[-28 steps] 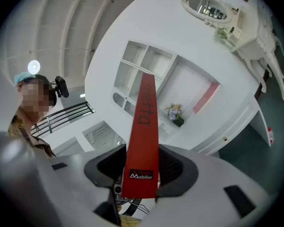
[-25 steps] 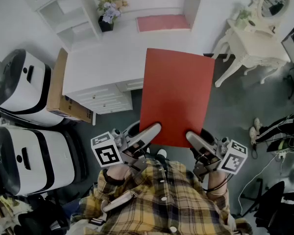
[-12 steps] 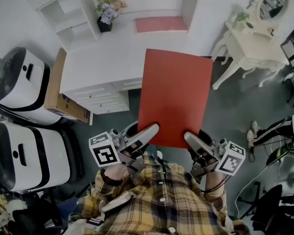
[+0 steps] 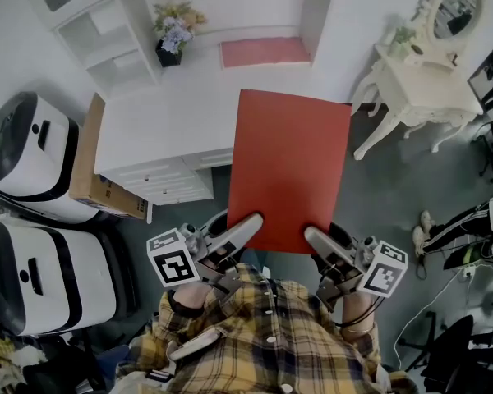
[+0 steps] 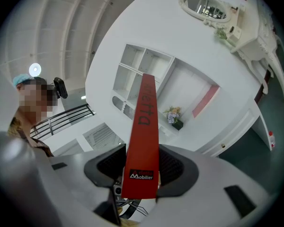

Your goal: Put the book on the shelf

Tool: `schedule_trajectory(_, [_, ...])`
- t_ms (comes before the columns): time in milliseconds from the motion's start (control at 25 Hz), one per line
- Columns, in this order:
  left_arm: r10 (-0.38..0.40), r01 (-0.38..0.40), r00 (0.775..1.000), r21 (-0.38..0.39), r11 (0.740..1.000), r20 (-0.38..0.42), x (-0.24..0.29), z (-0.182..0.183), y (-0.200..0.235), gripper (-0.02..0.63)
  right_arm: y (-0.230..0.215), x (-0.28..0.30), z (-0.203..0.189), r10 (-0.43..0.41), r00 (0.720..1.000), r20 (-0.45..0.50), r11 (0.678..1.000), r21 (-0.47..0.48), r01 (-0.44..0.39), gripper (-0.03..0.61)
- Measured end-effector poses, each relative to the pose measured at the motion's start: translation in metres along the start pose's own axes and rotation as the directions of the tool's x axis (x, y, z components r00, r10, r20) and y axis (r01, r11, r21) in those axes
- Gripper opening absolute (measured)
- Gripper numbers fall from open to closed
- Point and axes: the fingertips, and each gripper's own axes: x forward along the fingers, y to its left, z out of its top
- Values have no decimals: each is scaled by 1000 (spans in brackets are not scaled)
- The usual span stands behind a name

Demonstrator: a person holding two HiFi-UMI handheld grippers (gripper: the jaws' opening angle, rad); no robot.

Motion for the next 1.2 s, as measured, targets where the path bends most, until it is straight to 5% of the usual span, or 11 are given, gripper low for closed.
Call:
schedule_trajectory(800, [-50, 50, 998, -11, 999, -43, 119, 192, 131, 204, -113, 167, 158, -43, 998, 41, 999, -28, 44, 206])
schedule_trajectory(1200, [-84, 80, 993, -47, 996, -85, 151, 237, 167, 204, -141, 205, 193, -102, 992, 73, 995, -13, 103, 206])
